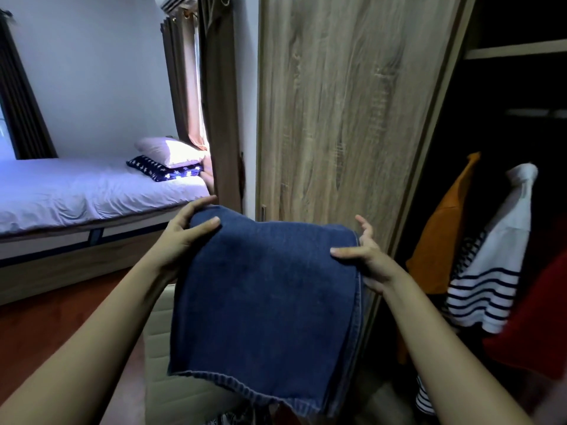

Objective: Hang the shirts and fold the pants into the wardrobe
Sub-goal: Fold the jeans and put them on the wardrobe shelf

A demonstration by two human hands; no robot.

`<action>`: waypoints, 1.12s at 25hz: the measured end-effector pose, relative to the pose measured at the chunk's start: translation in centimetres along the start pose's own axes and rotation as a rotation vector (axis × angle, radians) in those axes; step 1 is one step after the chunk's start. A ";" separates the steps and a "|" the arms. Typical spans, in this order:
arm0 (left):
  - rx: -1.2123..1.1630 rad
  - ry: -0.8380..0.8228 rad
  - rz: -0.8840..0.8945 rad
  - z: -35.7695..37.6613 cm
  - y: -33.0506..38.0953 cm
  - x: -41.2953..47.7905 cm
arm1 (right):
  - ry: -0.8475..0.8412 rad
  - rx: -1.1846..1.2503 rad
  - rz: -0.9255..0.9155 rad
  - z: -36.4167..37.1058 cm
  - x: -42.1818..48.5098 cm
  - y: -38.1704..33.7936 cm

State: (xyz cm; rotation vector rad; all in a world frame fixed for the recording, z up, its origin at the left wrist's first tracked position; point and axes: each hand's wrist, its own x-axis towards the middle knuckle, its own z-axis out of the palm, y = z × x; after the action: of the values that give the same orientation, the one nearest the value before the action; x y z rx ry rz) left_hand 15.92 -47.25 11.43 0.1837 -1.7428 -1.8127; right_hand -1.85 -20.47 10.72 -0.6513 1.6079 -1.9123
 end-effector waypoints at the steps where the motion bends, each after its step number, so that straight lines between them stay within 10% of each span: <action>1: -0.023 -0.040 -0.016 -0.4 0.4 -0.2 | -0.050 -0.018 -0.008 0.1 -0.5 0.0; 11: 0.266 -0.023 0.100 -1.4 4.3 -1.5 | 0.096 -0.129 -0.553 2.0 -2.7 -1.8; 15: 0.268 0.061 0.289 -0.6 5.9 -2.0 | 0.022 -0.547 -0.748 2.5 -3.3 -2.7; 28: 0.053 0.158 0.262 0.7 6.4 -1.7 | 0.486 -0.308 -0.778 4.3 -0.7 -1.9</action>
State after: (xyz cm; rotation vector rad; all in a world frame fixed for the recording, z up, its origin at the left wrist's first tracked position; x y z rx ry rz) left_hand 19.06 -45.45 17.01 0.1100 -1.6222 -1.5239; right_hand 1.43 -22.85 13.26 -1.1302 2.1990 -2.5316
